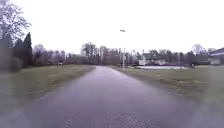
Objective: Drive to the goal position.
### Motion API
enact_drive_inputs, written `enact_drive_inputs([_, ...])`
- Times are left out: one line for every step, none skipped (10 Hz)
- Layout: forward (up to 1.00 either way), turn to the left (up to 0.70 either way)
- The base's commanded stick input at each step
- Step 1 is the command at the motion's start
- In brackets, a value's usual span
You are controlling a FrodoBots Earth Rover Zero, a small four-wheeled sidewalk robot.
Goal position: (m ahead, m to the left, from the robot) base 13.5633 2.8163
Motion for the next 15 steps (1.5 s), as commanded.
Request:
enact_drive_inputs([1.0,0.0])
enact_drive_inputs([1.0,0.0])
enact_drive_inputs([1.0,0.0])
enact_drive_inputs([1.0,0.0])
enact_drive_inputs([1.0,0.0])
enact_drive_inputs([1.0,0.0])
enact_drive_inputs([1.0,0.0])
enact_drive_inputs([1.0,0.0])
enact_drive_inputs([1.0,0.0])
enact_drive_inputs([1.0,0.0])
enact_drive_inputs([1.0,0.0])
enact_drive_inputs([1.0,0.0])
enact_drive_inputs([1.0,0.0])
enact_drive_inputs([1.0,0.0])
enact_drive_inputs([1.0,0.0])
